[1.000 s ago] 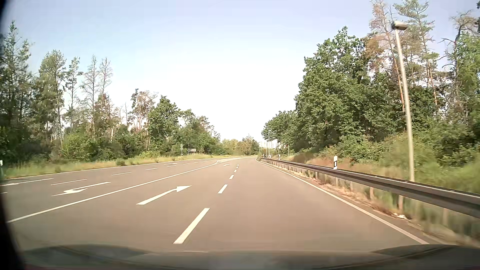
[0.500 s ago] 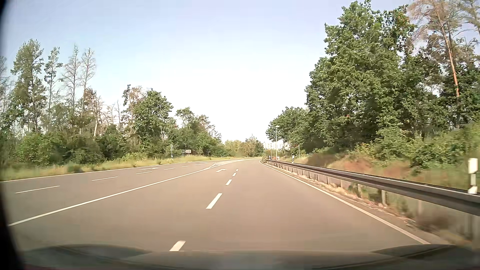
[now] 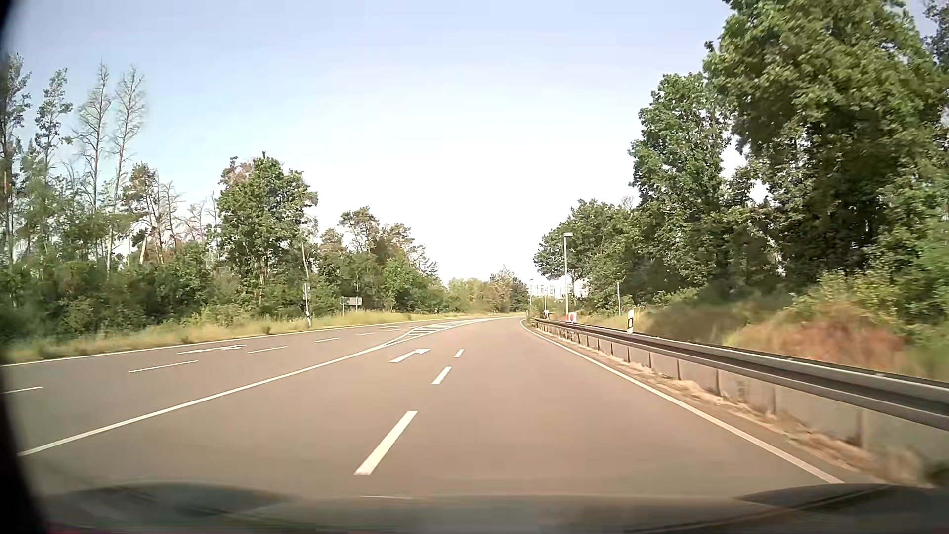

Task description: Follow the waypoints while adhering to traffic rules and regulations

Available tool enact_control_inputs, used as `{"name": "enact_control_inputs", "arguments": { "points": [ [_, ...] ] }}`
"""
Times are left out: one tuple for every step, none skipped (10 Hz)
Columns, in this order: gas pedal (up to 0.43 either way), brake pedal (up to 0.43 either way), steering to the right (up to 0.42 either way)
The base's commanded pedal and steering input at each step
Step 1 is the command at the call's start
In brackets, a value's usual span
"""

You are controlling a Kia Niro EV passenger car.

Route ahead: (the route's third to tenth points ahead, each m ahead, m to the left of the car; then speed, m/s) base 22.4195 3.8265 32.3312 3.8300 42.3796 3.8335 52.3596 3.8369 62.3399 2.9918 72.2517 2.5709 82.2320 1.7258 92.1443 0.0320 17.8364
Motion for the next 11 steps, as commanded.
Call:
{"name": "enact_control_inputs", "arguments": {
  "points": [
    [0.177, 0.030, -0.004],
    [0.177, 0.030, -0.004],
    [0.177, 0.030, -0.004],
    [0.177, 0.030, -0.004],
    [0.177, 0.030, -0.004],
    [0.177, 0.024, -0.003],
    [0.177, 0.030, -0.002],
    [0.177, 0.030, -0.002],
    [0.177, 0.030, -0.002],
    [0.177, 0.030, -0.002],
    [0.177, 0.030, -0.002]
  ]
}}
